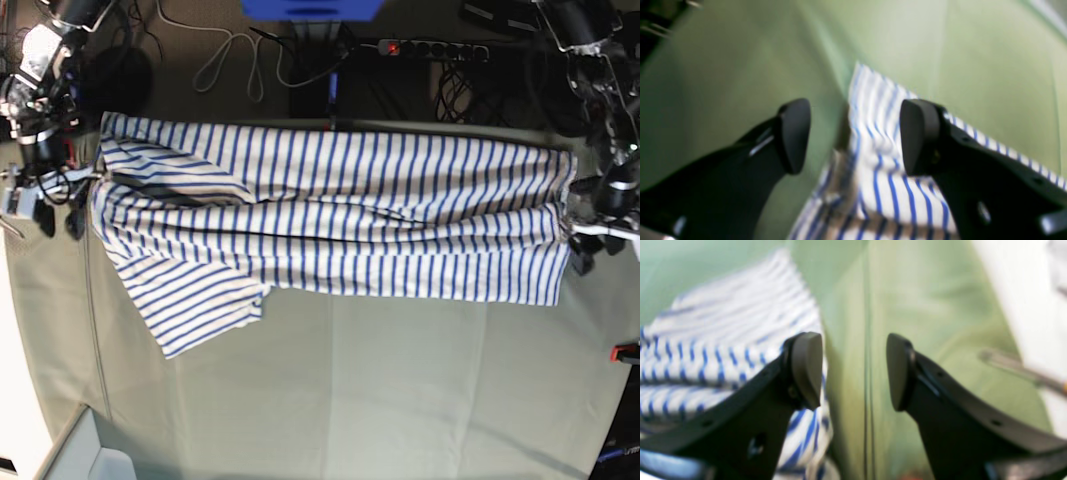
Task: Layout the t-shirt on the table in an organized manner, then fold the t-shirt properly
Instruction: 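Release the hem and move both grippers to the folded edge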
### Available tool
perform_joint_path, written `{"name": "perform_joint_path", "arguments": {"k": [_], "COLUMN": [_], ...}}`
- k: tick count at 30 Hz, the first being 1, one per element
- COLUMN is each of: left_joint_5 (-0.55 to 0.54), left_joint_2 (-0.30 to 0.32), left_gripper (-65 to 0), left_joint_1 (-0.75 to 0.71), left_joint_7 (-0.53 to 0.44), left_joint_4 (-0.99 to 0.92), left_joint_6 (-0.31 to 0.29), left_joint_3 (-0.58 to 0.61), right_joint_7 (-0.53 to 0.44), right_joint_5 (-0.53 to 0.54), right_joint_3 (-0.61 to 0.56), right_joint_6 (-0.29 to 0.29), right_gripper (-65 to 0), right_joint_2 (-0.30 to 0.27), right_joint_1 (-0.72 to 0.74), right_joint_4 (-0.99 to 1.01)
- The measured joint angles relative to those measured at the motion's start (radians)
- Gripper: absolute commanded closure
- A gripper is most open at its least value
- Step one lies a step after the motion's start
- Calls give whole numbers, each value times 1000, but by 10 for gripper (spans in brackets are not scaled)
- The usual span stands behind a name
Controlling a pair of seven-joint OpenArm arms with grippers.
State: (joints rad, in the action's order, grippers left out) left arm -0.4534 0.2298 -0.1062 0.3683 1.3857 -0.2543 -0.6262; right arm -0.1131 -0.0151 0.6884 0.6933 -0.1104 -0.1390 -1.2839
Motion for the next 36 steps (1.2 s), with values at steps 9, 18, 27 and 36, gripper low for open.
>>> {"name": "perform_joint_path", "arguments": {"k": [9, 18, 27, 36], "left_joint_5": [11, 185, 210, 211], "left_joint_2": [38, 72, 86, 85], "left_gripper": [-409, -410, -409, -188], "left_joint_1": [315, 484, 520, 534], "left_joint_7": [-7, -133, -272, -262], "left_joint_4": [-402, -766, -934, -946], "left_joint_6": [-1, -5, -3, 4], "left_joint_3": [4, 156, 232, 235], "right_joint_7": [1, 3, 3, 131], "right_joint_5": [-5, -5, -5, -91], "right_joint_3": [-10, -11, -11, -39], "right_joint_6": [2, 2, 2, -2], "right_gripper": [-315, -315, -315, -319], "right_joint_2": [8, 9, 11, 2], "right_joint_1": [70, 96, 95, 207], "right_joint_4": [-5, -5, -5, -3]}}
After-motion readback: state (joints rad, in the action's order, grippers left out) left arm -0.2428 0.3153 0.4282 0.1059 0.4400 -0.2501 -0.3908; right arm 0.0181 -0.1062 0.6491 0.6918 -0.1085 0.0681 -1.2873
